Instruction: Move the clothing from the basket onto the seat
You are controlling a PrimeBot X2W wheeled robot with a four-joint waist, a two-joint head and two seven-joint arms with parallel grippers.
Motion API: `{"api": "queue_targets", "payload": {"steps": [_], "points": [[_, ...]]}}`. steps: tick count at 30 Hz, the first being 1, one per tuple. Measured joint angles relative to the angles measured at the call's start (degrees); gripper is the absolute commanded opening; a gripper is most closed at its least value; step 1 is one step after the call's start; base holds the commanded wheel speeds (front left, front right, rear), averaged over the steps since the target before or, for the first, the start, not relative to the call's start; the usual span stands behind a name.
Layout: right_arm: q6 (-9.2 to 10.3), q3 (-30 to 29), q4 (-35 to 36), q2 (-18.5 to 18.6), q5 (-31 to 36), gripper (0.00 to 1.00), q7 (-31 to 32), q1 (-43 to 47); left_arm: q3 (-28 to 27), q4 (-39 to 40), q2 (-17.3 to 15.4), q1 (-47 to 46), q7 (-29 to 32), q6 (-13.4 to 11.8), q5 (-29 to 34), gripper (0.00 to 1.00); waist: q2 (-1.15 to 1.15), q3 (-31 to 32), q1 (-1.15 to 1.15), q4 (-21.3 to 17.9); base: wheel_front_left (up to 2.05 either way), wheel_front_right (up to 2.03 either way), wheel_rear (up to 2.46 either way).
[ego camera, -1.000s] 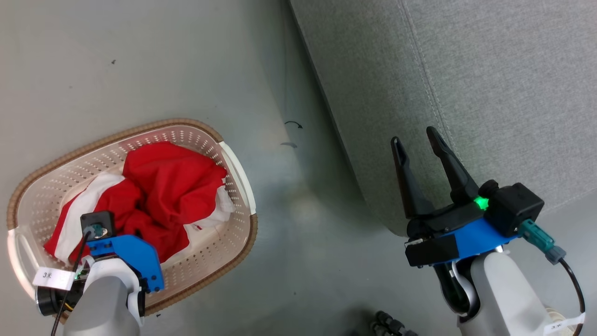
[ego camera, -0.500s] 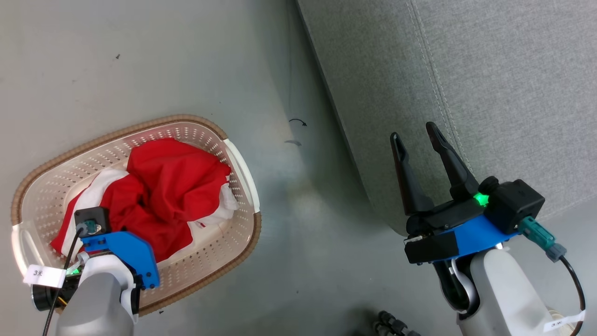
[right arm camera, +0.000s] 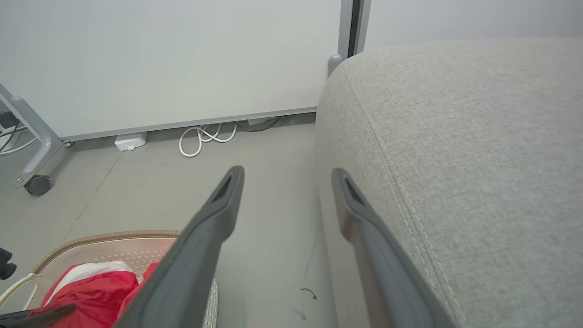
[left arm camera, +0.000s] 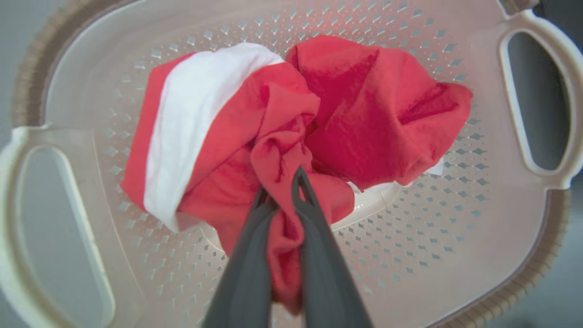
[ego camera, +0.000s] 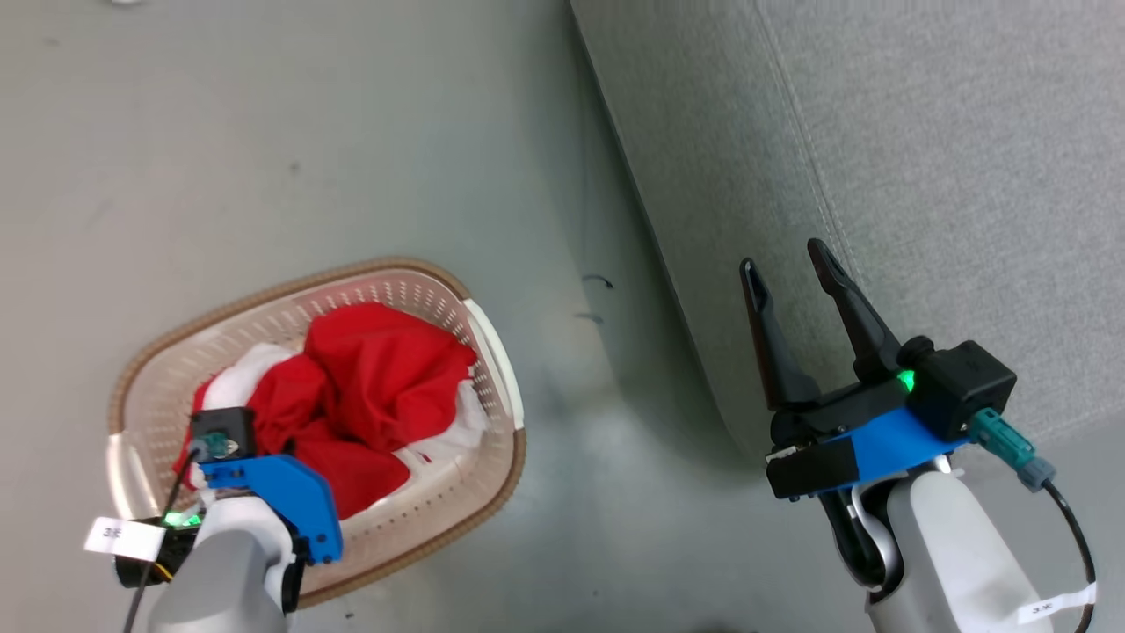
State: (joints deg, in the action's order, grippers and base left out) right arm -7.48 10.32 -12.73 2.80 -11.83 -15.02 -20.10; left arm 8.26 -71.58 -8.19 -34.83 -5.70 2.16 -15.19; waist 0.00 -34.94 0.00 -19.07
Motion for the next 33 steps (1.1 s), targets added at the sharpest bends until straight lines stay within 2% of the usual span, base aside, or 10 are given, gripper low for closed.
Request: {"api": "queue_targets", "payload": {"steps": [11,20,28,33], "points": [[0.00,-1.1,-3.0,0.0,3.2,1.00,0.0,3.1,4.9,-0.5,3.8,0.2,-3.1,4.0,1.2,0.00,0.00,12.4,-0.01,4.7,0.00,0.00,0.00],[0.00,-1.7,-4.3,0.0,4.3,1.00,0.9,6.4,10.9,1.6,5.2,0.6,-6.0,5.0,1.5,0.00,0.00,21.9,-0.02,9.1,0.00,0.00,0.00],[0.00,-1.5,-4.1,0.0,4.5,1.00,2.4,9.2,21.9,11.7,5.3,1.4,-4.4,5.3,-6.2,0.00,0.01,28.3,-0.02,11.5,0.00,0.00,0.00],[0.00,-1.3,-3.6,0.0,4.7,1.00,3.3,10.5,26.4,16.8,5.3,-0.3,-3.4,5.3,-9.8,0.00,0.01,30.9,-0.02,12.4,0.00,0.00,0.00]]}}
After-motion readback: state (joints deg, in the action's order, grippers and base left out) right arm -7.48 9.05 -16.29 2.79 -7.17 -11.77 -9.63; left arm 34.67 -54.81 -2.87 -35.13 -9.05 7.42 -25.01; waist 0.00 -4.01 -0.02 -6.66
